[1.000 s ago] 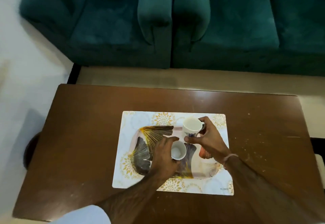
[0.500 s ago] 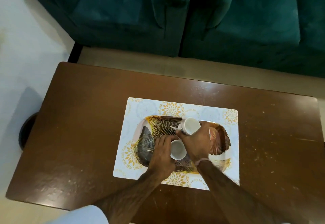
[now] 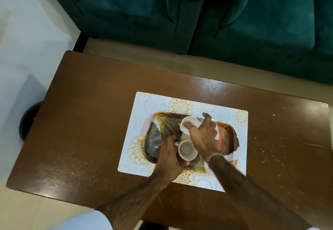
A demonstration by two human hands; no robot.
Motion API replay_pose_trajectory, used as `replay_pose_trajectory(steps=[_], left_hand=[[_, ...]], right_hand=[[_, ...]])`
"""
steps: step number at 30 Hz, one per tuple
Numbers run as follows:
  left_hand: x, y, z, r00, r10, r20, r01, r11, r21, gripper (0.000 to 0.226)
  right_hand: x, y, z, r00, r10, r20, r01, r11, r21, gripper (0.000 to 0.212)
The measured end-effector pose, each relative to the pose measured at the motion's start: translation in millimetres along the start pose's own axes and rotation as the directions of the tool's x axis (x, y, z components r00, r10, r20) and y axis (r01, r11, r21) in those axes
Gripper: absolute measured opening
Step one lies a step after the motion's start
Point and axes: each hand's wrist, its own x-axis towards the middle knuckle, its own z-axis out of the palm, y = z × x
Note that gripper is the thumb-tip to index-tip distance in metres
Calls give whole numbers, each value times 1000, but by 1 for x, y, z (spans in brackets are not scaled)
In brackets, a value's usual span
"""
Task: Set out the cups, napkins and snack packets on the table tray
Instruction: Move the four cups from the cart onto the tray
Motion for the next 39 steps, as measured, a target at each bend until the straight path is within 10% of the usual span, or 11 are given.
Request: replay_pose_trajectory(steps=[3, 6, 16, 39], left_hand=[[-3, -2, 2, 1000, 14, -23, -14, 1000, -14, 73], [-6, -3, 4, 998, 25, -49, -26, 999, -26, 69], [-11, 1, 10, 993, -9, -116, 2, 998, -62, 66], [28, 82, -68, 988, 88, -123, -57, 970, 236, 77]], right_hand=[[19, 6, -32, 816, -467, 340, 556, 794, -244, 89], [37, 3, -39, 624, -520, 584, 766, 554, -325, 85], [25, 11, -20, 857, -429, 284, 515, 724, -459, 86], [9, -26, -86, 817, -498, 290, 576, 717, -393, 65]])
